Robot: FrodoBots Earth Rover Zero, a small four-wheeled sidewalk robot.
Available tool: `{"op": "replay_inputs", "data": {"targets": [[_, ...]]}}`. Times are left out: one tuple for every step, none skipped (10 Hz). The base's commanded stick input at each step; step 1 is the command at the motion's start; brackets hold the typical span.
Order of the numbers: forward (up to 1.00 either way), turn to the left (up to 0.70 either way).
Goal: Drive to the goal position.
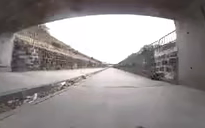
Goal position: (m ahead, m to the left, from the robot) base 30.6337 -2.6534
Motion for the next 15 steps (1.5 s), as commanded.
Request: {"op": "replay_inputs", "data": {"targets": [[1.00, 0.00], [1.00, 0.00], [1.00, 0.00], [1.00, 0.00], [1.00, 0.00], [1.00, 0.00], [1.00, 0.00], [1.00, 0.00], [1.00, 0.00], [1.00, 0.00], [1.00, 0.00], [1.00, 0.00], [1.00, 0.00], [1.00, 0.00], [1.00, 0.00]]}}
